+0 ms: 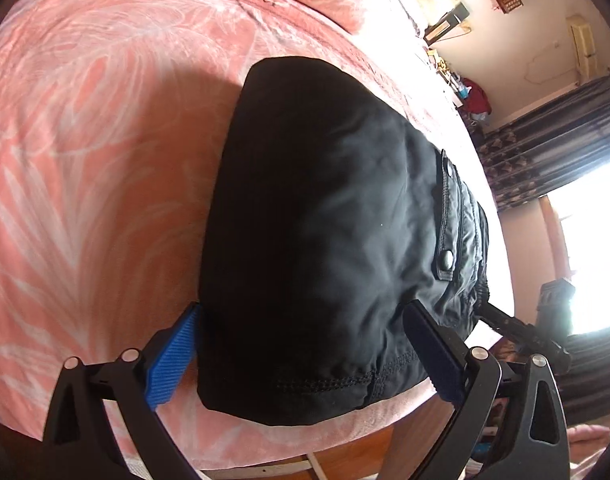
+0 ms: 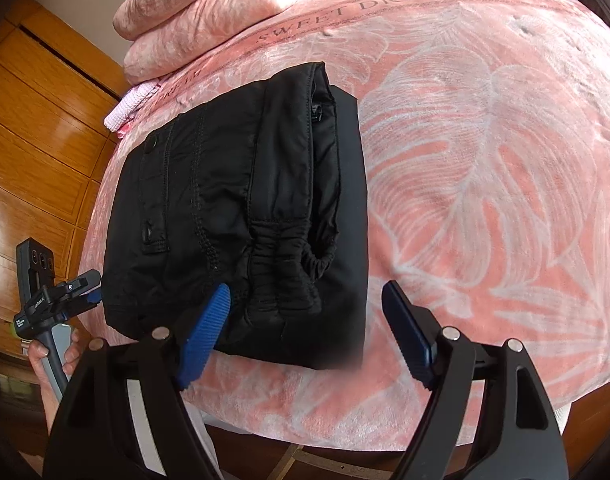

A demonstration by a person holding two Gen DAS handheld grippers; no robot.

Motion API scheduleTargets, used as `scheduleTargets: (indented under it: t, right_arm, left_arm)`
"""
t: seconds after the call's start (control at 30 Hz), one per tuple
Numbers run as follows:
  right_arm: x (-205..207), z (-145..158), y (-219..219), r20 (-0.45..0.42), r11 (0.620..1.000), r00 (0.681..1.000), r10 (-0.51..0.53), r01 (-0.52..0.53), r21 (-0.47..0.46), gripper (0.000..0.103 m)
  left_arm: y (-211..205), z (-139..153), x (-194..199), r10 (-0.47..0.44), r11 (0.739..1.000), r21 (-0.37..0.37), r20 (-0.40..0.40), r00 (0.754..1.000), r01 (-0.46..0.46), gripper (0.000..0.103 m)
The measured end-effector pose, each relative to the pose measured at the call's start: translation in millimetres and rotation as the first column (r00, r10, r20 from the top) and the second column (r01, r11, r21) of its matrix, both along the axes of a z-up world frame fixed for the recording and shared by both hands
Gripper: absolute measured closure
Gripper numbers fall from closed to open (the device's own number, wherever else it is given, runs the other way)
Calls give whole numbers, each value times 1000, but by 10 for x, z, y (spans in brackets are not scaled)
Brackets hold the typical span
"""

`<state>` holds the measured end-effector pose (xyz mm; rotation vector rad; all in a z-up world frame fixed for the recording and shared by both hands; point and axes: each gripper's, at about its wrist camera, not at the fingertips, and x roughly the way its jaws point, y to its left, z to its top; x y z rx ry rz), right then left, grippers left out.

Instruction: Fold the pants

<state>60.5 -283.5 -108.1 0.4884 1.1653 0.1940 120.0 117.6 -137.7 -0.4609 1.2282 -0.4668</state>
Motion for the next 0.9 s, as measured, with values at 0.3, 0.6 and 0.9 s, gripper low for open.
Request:
scheduleTargets:
  t: [0.3, 0.6, 0.9]
  right_arm:
    - [92, -110, -40, -28, 995, 1000, -13, 16, 102, 24]
    - [157, -302, -145, -71, 981, 997, -4, 18, 193, 21]
    - [267, -521, -142, -82, 949, 997, 16, 11, 314, 16]
  left_arm:
    - [35, -255, 231, -42, 996, -81, -56, 998, 37, 4]
    - [-202, -417, 471, -183, 981, -76, -68, 981, 177, 4]
    - [-352, -477, 710, -255, 964, -98, -89, 963, 246, 3]
